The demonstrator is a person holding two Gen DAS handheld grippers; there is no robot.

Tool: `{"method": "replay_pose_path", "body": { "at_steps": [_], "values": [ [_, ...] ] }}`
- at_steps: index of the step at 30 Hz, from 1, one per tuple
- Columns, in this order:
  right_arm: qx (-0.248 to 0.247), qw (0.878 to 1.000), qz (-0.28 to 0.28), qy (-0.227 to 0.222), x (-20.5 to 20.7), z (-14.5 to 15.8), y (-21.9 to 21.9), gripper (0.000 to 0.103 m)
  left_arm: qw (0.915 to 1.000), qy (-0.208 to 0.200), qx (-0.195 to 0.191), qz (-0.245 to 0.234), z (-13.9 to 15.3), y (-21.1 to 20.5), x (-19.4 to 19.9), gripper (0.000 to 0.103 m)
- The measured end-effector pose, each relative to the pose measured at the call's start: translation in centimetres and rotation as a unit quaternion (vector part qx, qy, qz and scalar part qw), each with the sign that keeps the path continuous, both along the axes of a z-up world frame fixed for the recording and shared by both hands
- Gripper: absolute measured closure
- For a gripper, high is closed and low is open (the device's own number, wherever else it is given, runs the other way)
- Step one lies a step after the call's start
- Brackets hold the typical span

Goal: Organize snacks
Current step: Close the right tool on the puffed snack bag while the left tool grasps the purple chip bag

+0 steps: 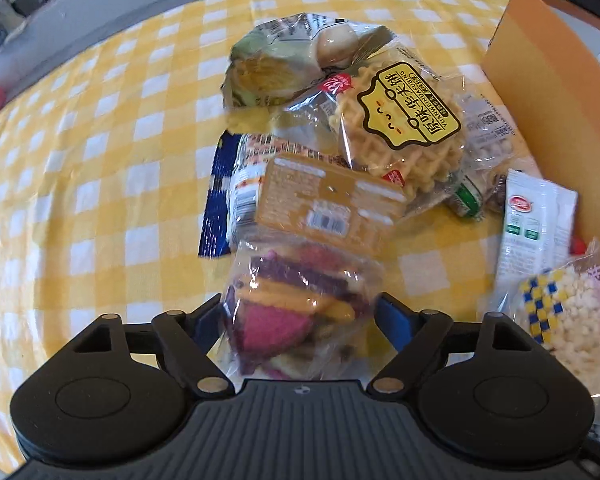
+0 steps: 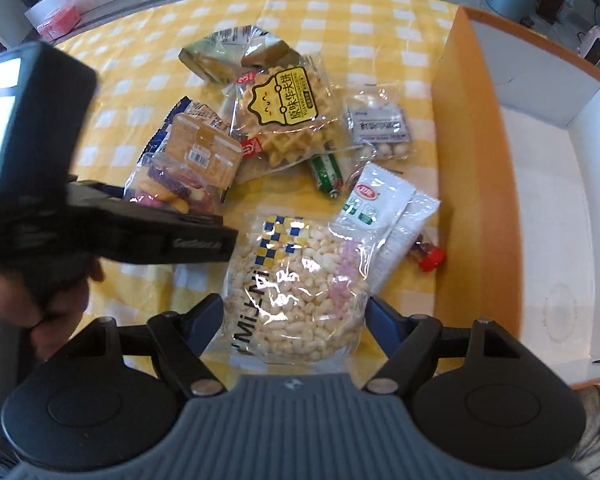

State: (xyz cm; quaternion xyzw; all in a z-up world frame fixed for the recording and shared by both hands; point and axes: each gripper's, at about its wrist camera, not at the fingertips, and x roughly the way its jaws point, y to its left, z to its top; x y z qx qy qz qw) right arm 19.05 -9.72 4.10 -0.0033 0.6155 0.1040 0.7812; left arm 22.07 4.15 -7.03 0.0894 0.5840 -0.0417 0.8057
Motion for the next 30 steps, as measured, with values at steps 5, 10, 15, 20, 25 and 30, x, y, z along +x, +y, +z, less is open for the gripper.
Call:
{"method": "replay_pose_path", "body": {
  "at_steps": [5,10,15,20,25,30],
  "values": [
    [0.011,1.0,-0.004,-0.002,-0.5,0.3,-0.8,0.032,0.9996,0.015,-0.003,0.023,-0.5,0.2,0.2,0.021],
    [0.017,1.0,-0.011,0.0,-0.8,0.1,-1.6,0.039,0.9996,0.015,0.004,0.024,-0.1,0.0,-0.1,0.026],
    [0.025,0.999,-0.017,0.027,-0.3,-0.9,-2.3,0.076,0.9995,0.012,-0.005,0.028,0.6,0.6,-0.7,0.026],
    [0.017,0.998,-0.01,0.053,-0.5,-2.3,-2.3,0.045,0.9996,0.01,0.001,0.028,0.8,0.8,-0.7,0.026],
    [-0.012,0.993,0.11,0.033,-2.3,-2.5,1.1,0.02,0.9998,0.014,0.009,0.009,0.6,1.1,-0.6,0.026],
    [-0.09,0.972,0.218,0.001,-4.1,-4.6,4.1,0.017,0.9997,0.02,0.011,0.008,0.1,1.7,-0.4,0.026]
  ]
}}
